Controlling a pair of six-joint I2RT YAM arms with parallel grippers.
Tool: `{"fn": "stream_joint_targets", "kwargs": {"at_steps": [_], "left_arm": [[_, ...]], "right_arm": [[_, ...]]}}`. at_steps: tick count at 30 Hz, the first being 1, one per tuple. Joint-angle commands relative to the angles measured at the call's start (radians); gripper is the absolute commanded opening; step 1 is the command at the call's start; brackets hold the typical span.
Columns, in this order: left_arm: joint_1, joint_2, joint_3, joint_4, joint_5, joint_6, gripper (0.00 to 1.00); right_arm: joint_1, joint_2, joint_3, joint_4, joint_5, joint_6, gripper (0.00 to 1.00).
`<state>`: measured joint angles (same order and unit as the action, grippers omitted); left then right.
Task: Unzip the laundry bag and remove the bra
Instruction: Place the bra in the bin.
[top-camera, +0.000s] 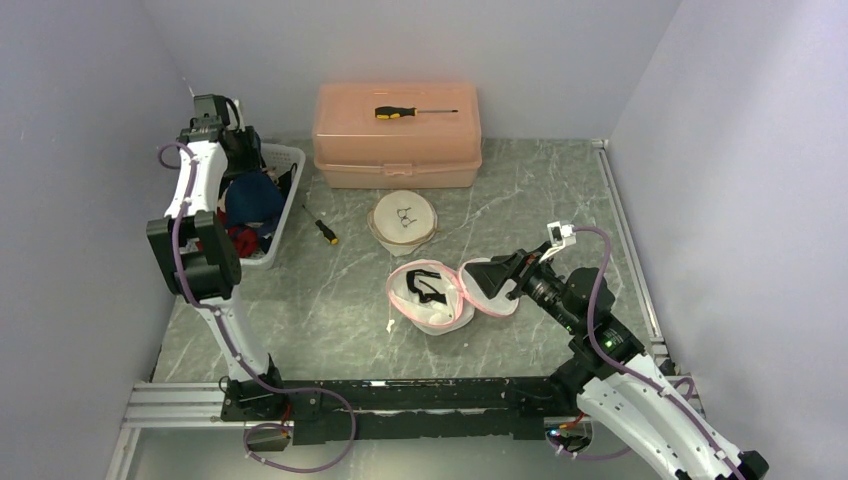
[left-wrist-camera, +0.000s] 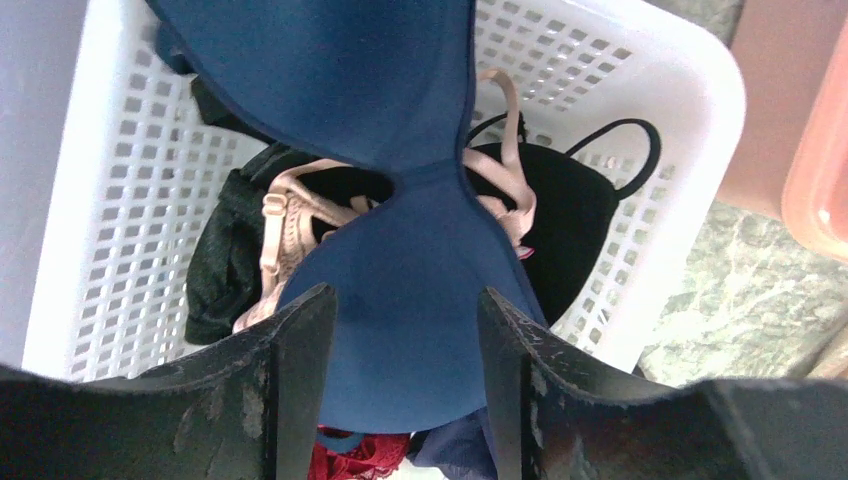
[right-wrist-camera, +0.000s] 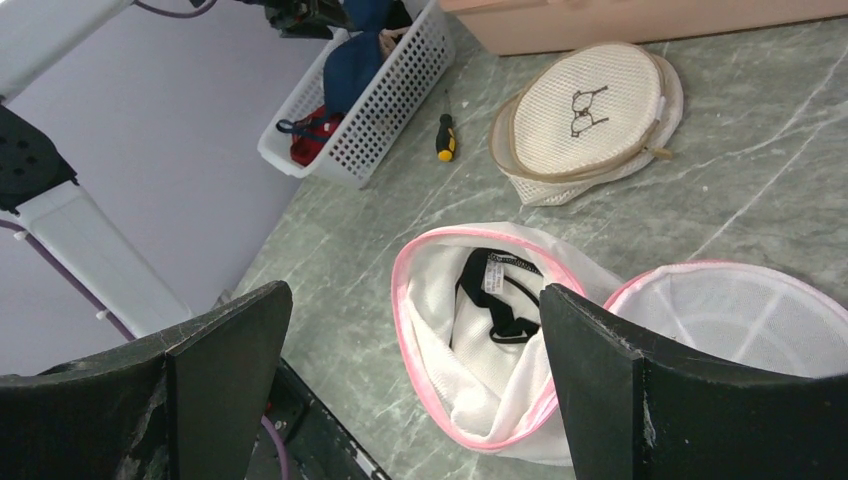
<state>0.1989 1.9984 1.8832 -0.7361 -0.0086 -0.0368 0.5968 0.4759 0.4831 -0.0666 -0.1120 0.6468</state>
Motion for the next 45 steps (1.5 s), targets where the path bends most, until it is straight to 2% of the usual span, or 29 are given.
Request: {"fn": "stream_joint_targets", "kwargs": {"at_steps": [1,4,7,11,12,13,17,29,35,43,45], "left_arm": [[0.004,-0.128,-0.023,0.049,-0.082,-0.032,0.60],[0.002,-0.208,-0.085,0.104,-0.067,-0.061,0.63],[-0.002,-0.257,-0.149,0.172,-0.035,-0.075,0.75],[-0.008,-0.196,-0.154,0.157,-0.115,-0.075,0.79],[-0.008,-0.181,-0.154,0.154,-0.141,-0.077,0.82],[-0.009,-0.170,-0.156,0.154,-0.163,-0.081,0.94],[-0.009,-0.150,-0.167,0.185,-0.139,-0.087,0.94],[-0.020,0.025,-0.057,0.185,-0.146,-0.085,0.94],[-0.021,0.059,-0.111,0.198,-0.129,-0.107,0.73],[-0.022,-0.035,-0.134,0.225,-0.144,-0.087,0.31],[-0.022,-0.049,-0.117,0.204,-0.145,-0.079,0.16]], "right_arm": [[0.004,-0.007,0.004,0.030,0.008,-0.015,0.99],[0.004,-0.016,0.001,0.027,0.011,-0.015,0.99],[0.003,-0.018,-0.006,0.033,0.007,-0.010,0.99],[0.003,-0.018,-0.007,0.033,-0.005,-0.003,0.99],[0.004,-0.020,-0.006,0.030,-0.003,-0.002,0.99],[0.003,-0.024,-0.007,0.031,0.000,0.000,0.99],[0.004,-0.030,-0.013,0.032,0.007,-0.002,0.99],[0.003,-0.006,-0.028,0.046,0.028,-0.028,0.99],[0.002,0.000,-0.024,0.046,0.028,-0.032,0.99],[0.002,-0.011,-0.040,0.052,0.026,-0.026,0.99],[0.003,-0.010,-0.040,0.055,0.020,-0.023,0.99]]}}
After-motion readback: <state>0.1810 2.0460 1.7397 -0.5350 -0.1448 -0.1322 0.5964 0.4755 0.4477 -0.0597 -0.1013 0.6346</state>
